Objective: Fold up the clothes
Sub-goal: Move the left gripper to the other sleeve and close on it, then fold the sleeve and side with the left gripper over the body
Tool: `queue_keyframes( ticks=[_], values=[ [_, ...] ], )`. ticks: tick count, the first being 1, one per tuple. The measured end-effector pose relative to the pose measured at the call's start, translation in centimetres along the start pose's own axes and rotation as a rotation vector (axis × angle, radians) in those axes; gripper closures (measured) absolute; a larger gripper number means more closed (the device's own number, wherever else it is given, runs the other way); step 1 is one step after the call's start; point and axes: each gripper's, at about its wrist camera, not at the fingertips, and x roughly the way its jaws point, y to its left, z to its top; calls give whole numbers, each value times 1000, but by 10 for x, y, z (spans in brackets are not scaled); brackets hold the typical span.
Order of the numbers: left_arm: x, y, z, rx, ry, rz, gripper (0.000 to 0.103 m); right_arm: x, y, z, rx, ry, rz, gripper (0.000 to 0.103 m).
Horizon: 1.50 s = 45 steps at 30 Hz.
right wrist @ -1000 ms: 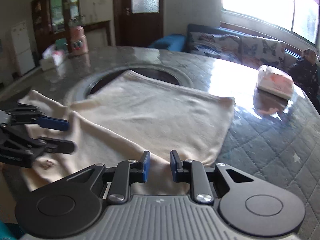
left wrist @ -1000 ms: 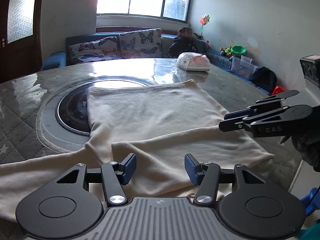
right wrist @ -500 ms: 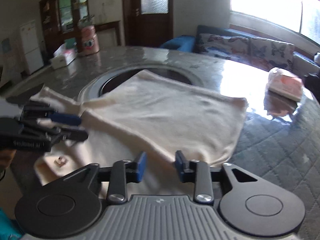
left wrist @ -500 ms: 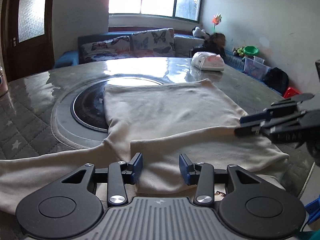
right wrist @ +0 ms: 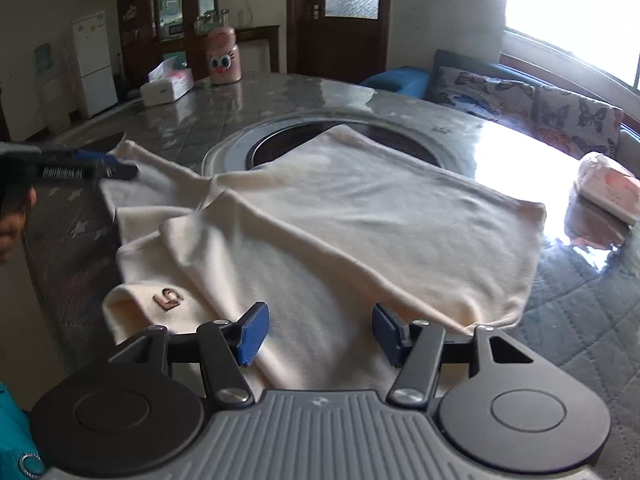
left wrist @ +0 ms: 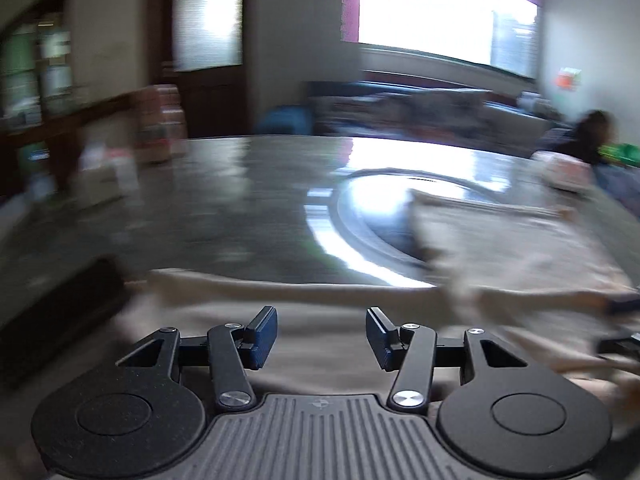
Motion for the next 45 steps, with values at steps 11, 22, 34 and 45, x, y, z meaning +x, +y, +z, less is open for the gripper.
queue_keyframes(
  ticks=[11, 22, 34, 45],
  values=[
    [26, 64, 1, -201, 58, 267, 50, -1, 3, 3, -12, 4, 6, 43],
    [29, 65, 5, -254, 25, 193, 92, -10, 1, 3, 0, -17, 1, 43],
    [-7, 15, 36, -206, -76, -40, 93, -21, -9, 0, 44, -63, -8, 43],
    [-26, -92, 56, -29, -87, -436, 94, -45, -38, -15, 153, -114, -75, 43]
  ],
)
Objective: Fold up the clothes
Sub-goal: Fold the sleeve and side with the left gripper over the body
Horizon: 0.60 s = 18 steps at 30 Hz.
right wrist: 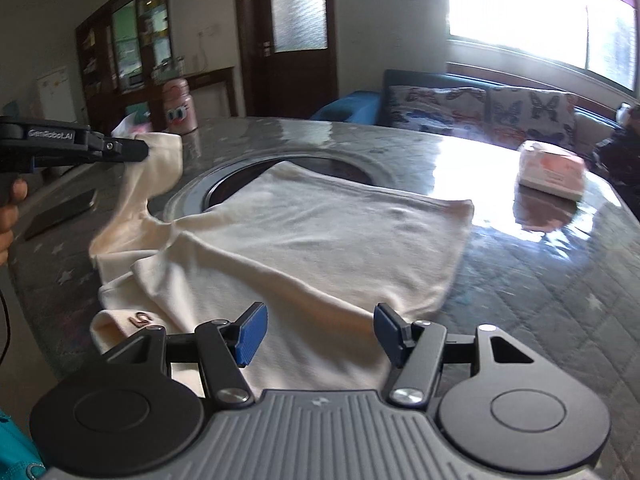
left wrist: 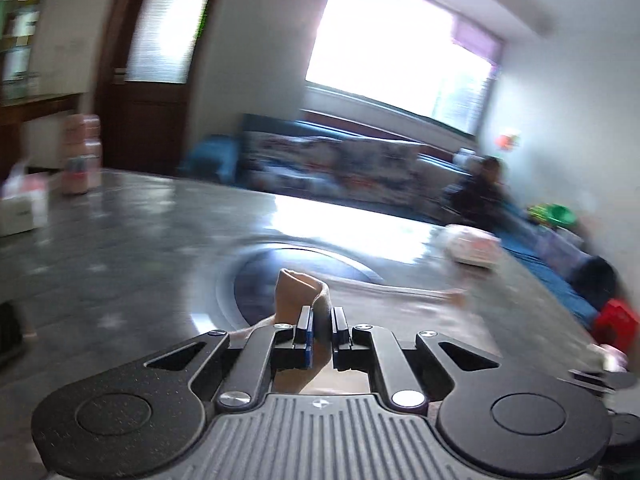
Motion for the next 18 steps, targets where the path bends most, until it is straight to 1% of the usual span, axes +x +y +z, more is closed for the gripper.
queue_keyframes(
  ticks=[2, 5, 9, 11, 13, 14, 17, 18],
  values=[
    [7, -20, -2, 28, 11, -76, 94, -7, -8, -3, 25, -9, -24, 43],
    [20, -47, -11, 64, 59, -188, 93, -15, -22, -7, 66, -16, -58, 43],
    [32, -73, -37, 143, 165, -291, 90, -20, -34, -11, 108, -19, -91, 43],
    [33, -80, -48, 171, 212, -327, 87, -20, -36, -11, 116, -19, -89, 44],
    [28, -81, -54, 199, 218, -334, 80, -19, -34, -9, 108, -17, -78, 46],
    [26, -78, -54, 208, 212, -331, 79, -17, -33, -8, 101, -15, -70, 48],
    [22, -51, -44, 196, 183, -279, 78, -11, -26, -4, 83, -6, -36, 55],
    [22, -42, -41, 186, 178, -253, 78, -7, -23, -3, 84, 4, -17, 61]
  ],
)
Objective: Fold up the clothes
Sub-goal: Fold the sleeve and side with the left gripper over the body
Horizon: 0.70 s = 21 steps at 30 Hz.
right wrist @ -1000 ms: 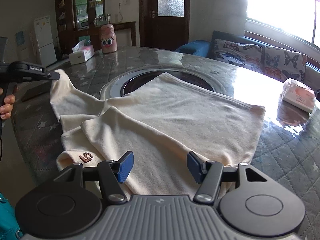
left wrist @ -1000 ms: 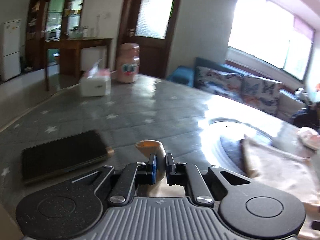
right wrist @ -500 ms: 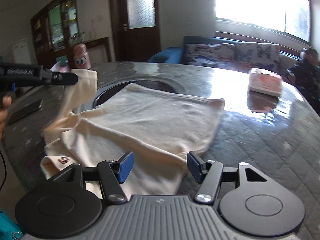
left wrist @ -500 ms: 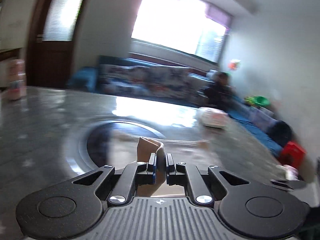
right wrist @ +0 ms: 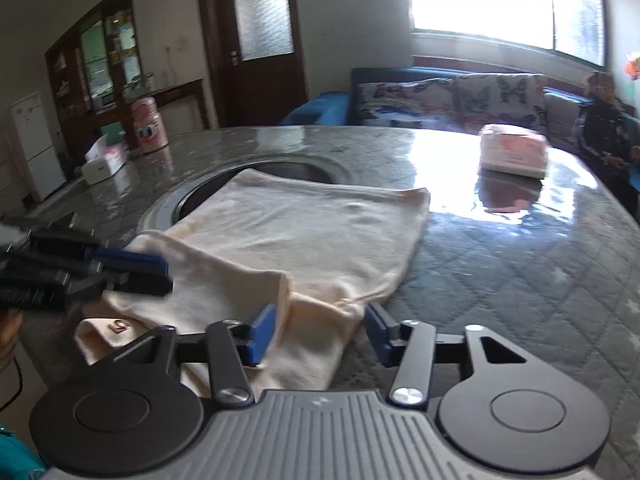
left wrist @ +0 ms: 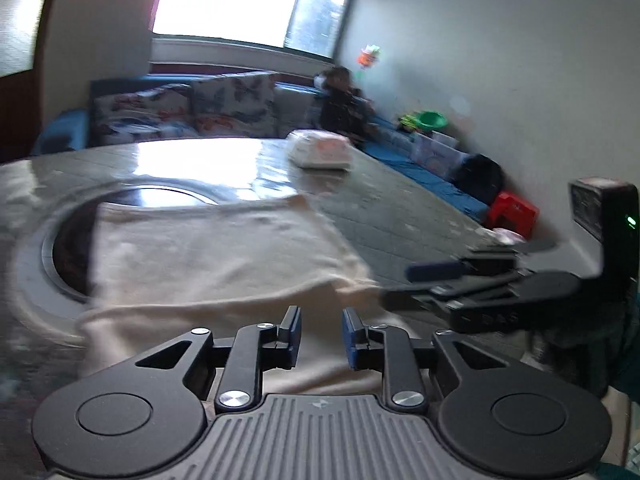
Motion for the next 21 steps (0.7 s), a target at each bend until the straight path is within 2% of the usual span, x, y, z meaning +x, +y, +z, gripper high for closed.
queue_keyframes(
  ticks=[3, 5, 11, 16, 18, 21],
  values=[
    [-4, 29, 1, -37, -1, 75, 78, 12, 6, 1, 7, 35, 51, 70],
    [-4, 43, -2, -53, 12, 113, 78, 24, 11, -1, 14, 75, 68, 72],
    [0, 62, -16, -49, 57, 153, 78, 28, 25, -3, -13, 103, 83, 98],
    [0, 65, -18, -23, 63, 130, 78, -4, 30, 11, -26, 59, 74, 99],
    [0, 67, -18, -15, 70, 119, 78, -6, 29, 12, -13, 82, 79, 99],
    [0, 67, -16, 5, 74, 113, 77, 4, 28, 2, -22, 128, 22, 94]
  ],
)
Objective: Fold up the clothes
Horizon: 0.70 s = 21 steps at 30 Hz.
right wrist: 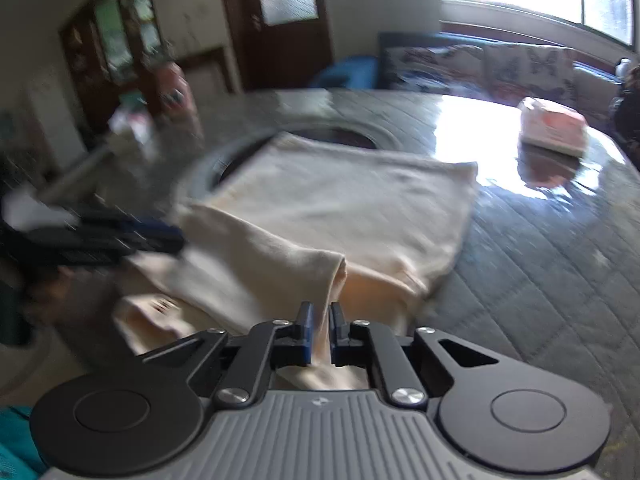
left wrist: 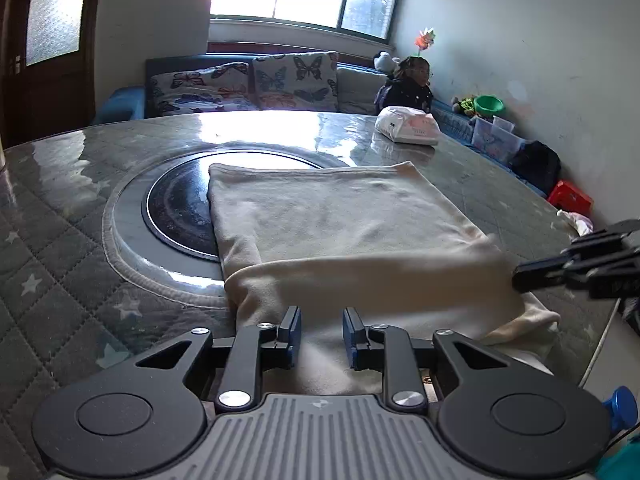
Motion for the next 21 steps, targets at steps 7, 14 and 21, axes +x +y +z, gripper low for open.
queue_keyframes(
  ticks=[7, 14, 21],
  values=[
    [-3, -2, 19, 49, -29, -7, 73, -3, -3, 15, -8, -82, 15, 93],
    [29, 1, 16, 79, 24, 3, 74, 38, 5, 21, -76, -47, 34, 93],
    [2, -12, 9, 159, 17, -10, 72, 17, 11, 12, -164, -58, 56, 85]
  ],
)
